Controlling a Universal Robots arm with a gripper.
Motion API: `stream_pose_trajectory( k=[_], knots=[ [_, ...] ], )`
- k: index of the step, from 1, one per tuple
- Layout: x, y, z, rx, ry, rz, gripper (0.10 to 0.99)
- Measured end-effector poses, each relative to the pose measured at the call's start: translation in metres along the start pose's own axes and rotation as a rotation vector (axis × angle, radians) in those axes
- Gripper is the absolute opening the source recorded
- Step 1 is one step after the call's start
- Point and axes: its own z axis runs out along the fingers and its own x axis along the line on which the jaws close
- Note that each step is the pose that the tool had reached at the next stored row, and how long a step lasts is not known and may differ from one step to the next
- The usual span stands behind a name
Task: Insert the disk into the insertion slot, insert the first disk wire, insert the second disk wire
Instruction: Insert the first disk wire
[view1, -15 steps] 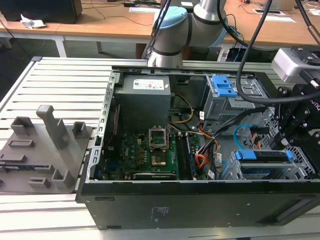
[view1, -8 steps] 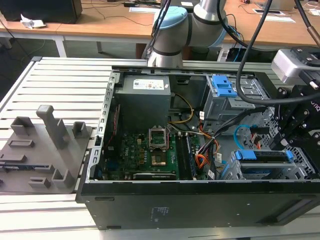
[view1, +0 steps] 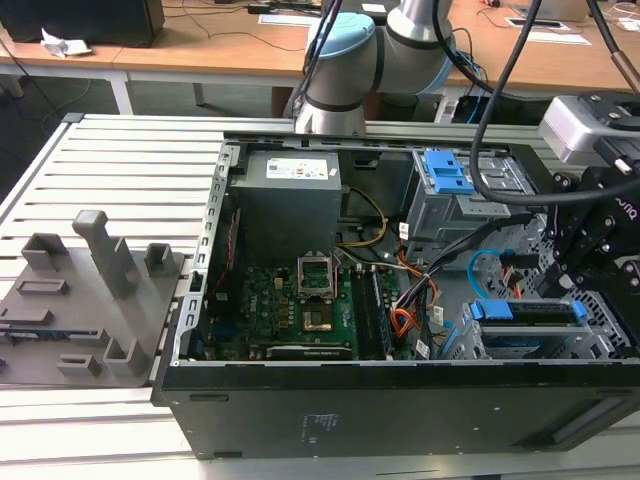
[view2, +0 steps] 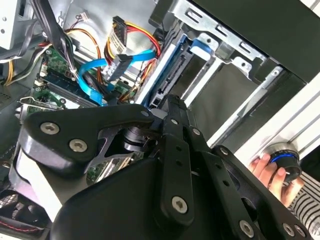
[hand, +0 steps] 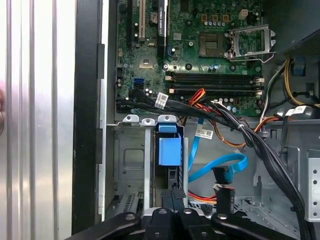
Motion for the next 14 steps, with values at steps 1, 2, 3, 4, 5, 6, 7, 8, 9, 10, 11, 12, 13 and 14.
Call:
stream_pose_trajectory(
  k=[1,2,3,4,5,6,7,8,9,10,11,12,13,14],
  knots=[
    [-0.0029,0.0000,-0.0001,0.000,0.0003,0.000,0.106],
    [-0.0057,0.0001,-0.0002,0.000,0.0003,0.000,0.106],
    [-0.0119,0.0002,-0.0001,0.000,0.0000,0.000,0.106],
    [-0.0145,0.0002,-0.0001,0.000,0.0001,0.000,0.106],
    [-0.0224,0.0003,-0.0001,0.000,0.0002,0.000,0.106],
    [-0.0313,0.0005,-0.0002,0.000,0.0003,0.000,0.106],
    [-0.0397,0.0006,-0.0002,0.000,0.0001,0.000,0.106],
    [-0.0425,0.0007,-0.0001,0.000,-0.0001,0.000,0.106],
    [-0.0425,0.0007,-0.0001,0.000,0.0000,0.000,0.106],
    [-0.0425,0.0007,-0.0001,0.000,0.0000,0.000,0.106],
    [-0.0425,0.0007,-0.0002,0.000,0.0002,0.000,0.106],
    [-0.0425,0.0007,-0.0002,0.000,0.0002,0.000,0.106],
    [-0.0426,0.0007,-0.0002,0.000,0.0002,0.000,0.106],
    [-0.0426,0.0007,-0.0002,0.000,0.0002,0.000,0.169]
  ],
)
